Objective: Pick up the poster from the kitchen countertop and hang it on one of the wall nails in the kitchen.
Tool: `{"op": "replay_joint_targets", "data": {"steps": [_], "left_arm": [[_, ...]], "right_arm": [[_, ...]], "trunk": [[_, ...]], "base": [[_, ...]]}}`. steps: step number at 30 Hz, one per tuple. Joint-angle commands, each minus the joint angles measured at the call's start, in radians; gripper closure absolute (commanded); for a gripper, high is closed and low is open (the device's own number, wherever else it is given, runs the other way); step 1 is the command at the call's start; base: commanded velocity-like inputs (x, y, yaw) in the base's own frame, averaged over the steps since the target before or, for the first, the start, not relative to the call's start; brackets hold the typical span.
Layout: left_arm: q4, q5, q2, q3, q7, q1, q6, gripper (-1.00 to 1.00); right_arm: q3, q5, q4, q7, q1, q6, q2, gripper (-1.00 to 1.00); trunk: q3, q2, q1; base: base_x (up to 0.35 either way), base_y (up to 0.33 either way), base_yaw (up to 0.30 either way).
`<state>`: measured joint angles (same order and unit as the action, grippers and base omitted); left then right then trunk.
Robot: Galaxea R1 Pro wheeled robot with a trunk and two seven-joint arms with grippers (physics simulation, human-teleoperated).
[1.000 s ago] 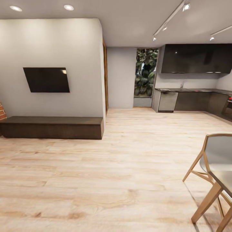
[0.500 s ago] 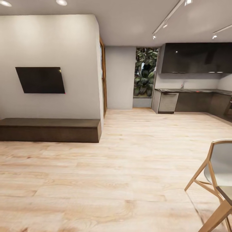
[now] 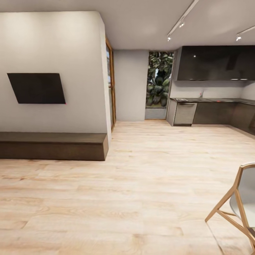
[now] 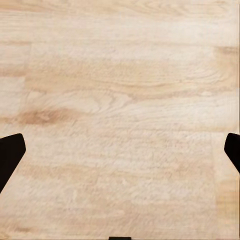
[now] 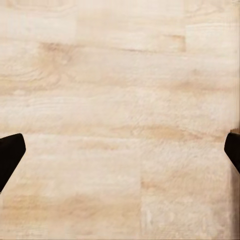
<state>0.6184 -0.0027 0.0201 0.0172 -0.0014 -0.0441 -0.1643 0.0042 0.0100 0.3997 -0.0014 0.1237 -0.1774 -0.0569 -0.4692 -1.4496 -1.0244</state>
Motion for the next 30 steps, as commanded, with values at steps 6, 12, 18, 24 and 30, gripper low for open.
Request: {"op": "replay_joint_targets", "data": {"steps": [6, 12, 18, 24, 30], "left_arm": [[0.001, 0.000, 0.000, 0.001, 0.000, 0.000, -0.001, -1.00], [0.001, 0.000, 0.000, 0.001, 0.000, 0.000, -0.001, -1.00], [0.001, 0.000, 0.000, 0.001, 0.000, 0.000, -0.002, -1.00], [0.001, 0.000, 0.000, 0.001, 0.000, 0.000, -0.002, -1.00], [0.001, 0.000, 0.000, 0.001, 0.000, 0.000, -0.003, -1.00]], "right_arm": [[0.000, 0.001, -0.001, 0.000, 0.001, -0.003, -0.001, -1.00], [0.000, 0.001, -0.001, 0.000, 0.001, -0.004, 0.000, -1.00], [0.000, 0.001, -0.001, 0.000, 0.001, -0.003, 0.000, -1.00], [0.000, 0.001, -0.001, 0.000, 0.001, -0.004, 0.000, -1.00], [0.000, 0.001, -0.001, 0.000, 0.001, -0.004, 0.000, -1.00]], "trunk": [[-0.001, 0.000, -0.001], [-0.001, 0.000, -0.001], [-0.001, 0.000, -0.001], [-0.001, 0.000, -0.001], [-0.001, 0.000, -0.001]], "base": [[0.326, -0.142, 0.000], [0.326, -0.139, 0.000], [0.326, -0.128, 0.000], [0.330, -0.035, 0.000], [0.334, -0.007, 0.000]]}}
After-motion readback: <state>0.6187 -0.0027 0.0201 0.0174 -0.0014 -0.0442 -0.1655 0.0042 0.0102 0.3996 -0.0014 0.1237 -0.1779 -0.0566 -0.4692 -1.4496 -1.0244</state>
